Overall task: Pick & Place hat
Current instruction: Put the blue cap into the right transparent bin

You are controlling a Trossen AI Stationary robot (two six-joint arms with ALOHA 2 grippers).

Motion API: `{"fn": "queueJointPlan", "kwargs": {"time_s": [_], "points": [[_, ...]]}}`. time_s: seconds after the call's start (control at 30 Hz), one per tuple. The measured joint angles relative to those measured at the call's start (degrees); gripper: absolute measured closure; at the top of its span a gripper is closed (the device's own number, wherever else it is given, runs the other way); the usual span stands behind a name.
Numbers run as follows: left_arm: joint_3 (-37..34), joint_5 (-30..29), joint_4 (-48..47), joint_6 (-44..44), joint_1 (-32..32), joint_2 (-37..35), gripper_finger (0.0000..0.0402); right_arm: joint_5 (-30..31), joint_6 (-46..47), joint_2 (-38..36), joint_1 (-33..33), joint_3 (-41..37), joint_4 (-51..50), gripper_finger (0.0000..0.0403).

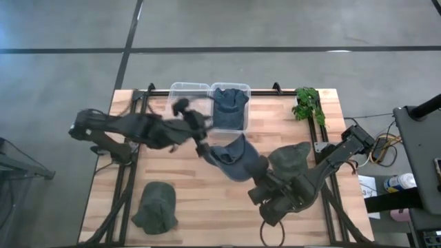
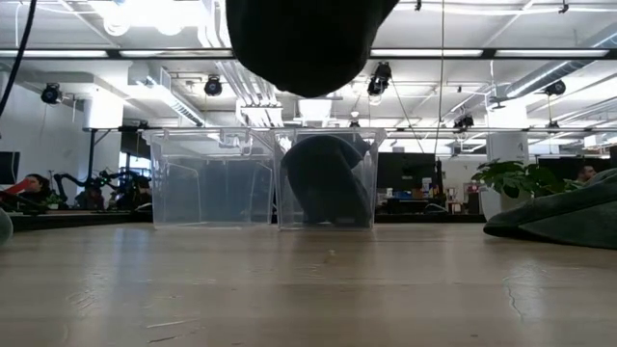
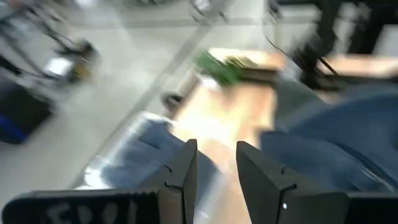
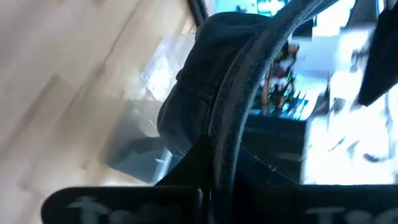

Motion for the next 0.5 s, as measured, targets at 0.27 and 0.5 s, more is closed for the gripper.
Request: {"fn": "queueJointPlan", "kwargs": {"time_s": [0.27, 0.5], "points": [[0.3, -9.9, -1.0, 1.8, -0.7, -7.6, 0.0296, 11.0, 29.6, -0.2, -3.1, 0.0, 0.0, 0.039], [-2.3, -10.0, -3.8, -2.6, -0.7, -10.0, 0.0296, 14.7, 62.4, -1.0, -8.3, 0.4, 0.1, 0.039]]}}
